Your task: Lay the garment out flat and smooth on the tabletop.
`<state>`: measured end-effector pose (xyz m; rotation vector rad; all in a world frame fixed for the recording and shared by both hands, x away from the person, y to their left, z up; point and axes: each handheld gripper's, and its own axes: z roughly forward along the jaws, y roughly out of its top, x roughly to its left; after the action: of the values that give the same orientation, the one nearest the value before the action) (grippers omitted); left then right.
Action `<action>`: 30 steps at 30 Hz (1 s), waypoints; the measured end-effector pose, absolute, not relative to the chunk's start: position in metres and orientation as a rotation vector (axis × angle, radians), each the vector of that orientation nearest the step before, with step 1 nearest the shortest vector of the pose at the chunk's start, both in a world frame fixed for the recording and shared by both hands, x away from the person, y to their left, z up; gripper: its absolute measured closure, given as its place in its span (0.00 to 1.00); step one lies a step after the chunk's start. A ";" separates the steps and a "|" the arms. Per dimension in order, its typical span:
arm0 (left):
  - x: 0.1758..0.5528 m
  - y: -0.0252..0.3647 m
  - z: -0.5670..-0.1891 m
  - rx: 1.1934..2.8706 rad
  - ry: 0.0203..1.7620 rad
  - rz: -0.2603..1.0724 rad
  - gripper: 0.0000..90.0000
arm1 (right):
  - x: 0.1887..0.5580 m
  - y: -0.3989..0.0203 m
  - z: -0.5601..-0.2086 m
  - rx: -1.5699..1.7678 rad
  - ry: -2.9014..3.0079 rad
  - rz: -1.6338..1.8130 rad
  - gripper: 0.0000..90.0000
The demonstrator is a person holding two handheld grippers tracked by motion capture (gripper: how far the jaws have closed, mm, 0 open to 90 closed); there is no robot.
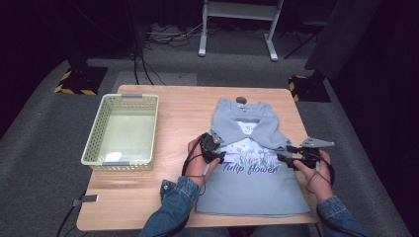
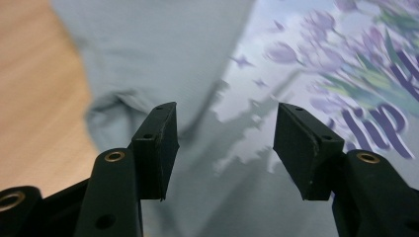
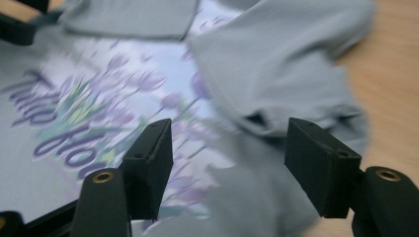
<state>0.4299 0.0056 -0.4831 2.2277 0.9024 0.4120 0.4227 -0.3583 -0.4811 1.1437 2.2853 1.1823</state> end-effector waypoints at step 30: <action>0.329 -0.004 -0.498 2.256 0.829 0.301 0.51 | 0.333 -0.356 -0.505 0.998 2.406 1.107 0.41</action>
<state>0.3294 -0.0036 -0.4978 2.2559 0.8294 0.3012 0.3330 -0.3561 -0.5055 0.9981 2.4060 1.1073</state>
